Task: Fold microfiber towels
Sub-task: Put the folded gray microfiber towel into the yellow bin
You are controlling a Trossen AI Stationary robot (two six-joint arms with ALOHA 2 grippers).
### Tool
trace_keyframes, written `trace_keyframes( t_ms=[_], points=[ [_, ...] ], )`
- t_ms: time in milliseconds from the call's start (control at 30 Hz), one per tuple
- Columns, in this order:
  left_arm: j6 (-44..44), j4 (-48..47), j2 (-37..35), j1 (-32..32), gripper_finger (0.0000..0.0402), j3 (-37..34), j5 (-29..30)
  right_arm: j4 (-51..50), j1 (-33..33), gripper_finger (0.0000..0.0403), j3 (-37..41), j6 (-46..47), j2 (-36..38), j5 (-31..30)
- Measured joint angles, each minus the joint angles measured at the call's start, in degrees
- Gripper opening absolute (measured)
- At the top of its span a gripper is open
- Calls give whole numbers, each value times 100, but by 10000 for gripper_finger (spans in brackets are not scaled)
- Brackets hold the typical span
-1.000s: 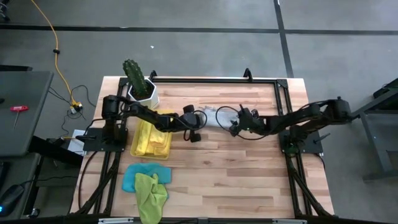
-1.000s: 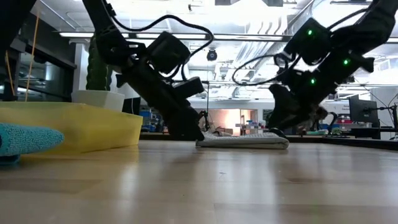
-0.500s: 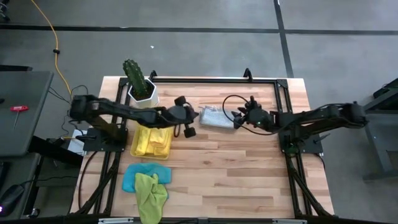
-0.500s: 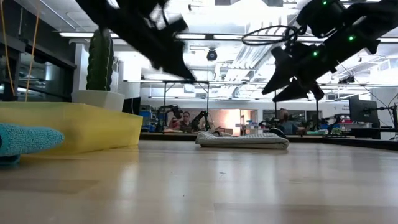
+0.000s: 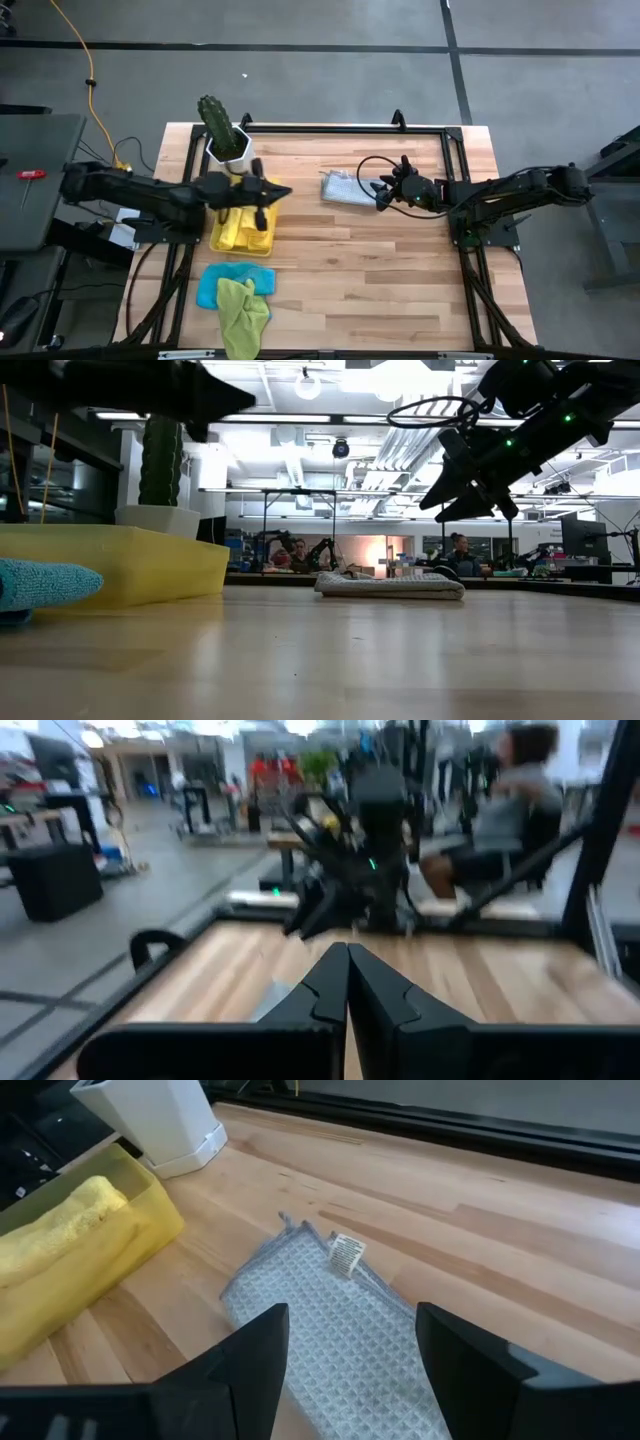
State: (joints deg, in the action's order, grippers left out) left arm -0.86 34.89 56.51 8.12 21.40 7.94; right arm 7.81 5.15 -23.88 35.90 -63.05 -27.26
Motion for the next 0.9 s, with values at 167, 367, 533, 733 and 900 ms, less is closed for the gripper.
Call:
trace_keyframes(
  t_ms=[167,367,533,733,900],
  points=[
    [26,-276,-1005,72,0,-288,-391,19,0,210,-4,-9,0,-136],
    [26,-1048,-1697,76,0,-310,-335,51,0,210,-4,-21,0,-221],
    [26,-1160,-1756,76,0,-310,-273,63,0,210,-4,-71,0,-221],
    [73,-1155,-1738,76,0,-310,-232,-504,9,210,-11,674,0,-220],
    [71,-1153,-1738,76,0,-310,-224,-1121,9,210,-11,1271,0,-279]
  ],
)
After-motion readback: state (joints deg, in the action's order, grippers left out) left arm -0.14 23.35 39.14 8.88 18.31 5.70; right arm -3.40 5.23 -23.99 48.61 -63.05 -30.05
